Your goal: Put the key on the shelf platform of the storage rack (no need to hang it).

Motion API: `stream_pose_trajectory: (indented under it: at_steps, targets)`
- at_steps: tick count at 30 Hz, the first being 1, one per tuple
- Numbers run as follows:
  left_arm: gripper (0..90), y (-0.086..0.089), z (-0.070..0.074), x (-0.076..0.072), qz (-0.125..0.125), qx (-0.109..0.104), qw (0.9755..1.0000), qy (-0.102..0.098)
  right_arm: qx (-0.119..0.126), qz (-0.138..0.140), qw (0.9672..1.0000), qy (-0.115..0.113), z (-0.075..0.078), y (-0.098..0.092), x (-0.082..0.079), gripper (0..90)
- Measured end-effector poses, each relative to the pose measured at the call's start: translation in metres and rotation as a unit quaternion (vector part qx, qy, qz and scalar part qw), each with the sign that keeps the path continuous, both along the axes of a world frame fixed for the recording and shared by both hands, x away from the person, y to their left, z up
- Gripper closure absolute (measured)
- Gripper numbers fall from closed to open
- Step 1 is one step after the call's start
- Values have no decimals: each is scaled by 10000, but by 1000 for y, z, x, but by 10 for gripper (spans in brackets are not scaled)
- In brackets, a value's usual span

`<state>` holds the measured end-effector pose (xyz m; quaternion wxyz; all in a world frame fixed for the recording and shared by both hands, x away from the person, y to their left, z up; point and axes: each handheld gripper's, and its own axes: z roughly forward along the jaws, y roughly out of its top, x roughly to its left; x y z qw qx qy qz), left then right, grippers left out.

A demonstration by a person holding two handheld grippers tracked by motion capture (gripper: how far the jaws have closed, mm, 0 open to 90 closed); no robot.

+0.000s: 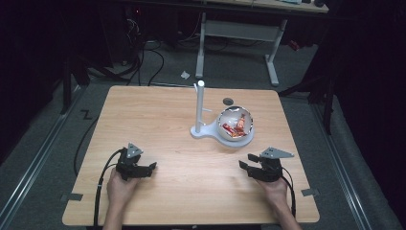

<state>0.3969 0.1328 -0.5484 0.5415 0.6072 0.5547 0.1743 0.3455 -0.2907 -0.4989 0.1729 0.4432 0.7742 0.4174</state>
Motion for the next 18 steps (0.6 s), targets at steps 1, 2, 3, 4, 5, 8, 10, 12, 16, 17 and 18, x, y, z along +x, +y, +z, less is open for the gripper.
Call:
stream_pose_trajectory:
  at_steps: [1,2,3,4,5,8,10,12,16,17,18]
  targets:
    - [166,0,0,0,-1,1,10000,0,-2,9,10000,0,-1,1,1,473]
    - [166,0,0,0,-2,2,10000,-1,0,14,10000,9,-3,2,2,472]
    - [166,0,0,0,-1,0,10000,-1,-18,15,10000,14,-4,3,2,472]
    - [166,0,0,0,-1,0,10000,-1,-18,15,10000,14,-4,3,2,472]
    - [166,0,0,0,0,1,10000,-1,-38,39,10000,15,-6,4,4,472]
    - [166,0,0,0,2,-2,10000,4,-76,22,10000,61,-9,7,6,466]
    - [166,0,0,0,4,-2,10000,3,-113,48,9999,50,-12,9,8,461]
    - [166,0,0,0,4,-2,10000,4,-128,35,9999,70,-14,11,8,459]
    - [166,0,0,0,5,-3,10000,4,-191,31,9998,60,-18,13,11,458]
    - [166,0,0,0,4,-3,10000,3,-212,18,9997,80,-21,14,12,458]
    - [166,0,0,0,4,-2,10000,3,-217,11,9997,93,-21,14,13,458]
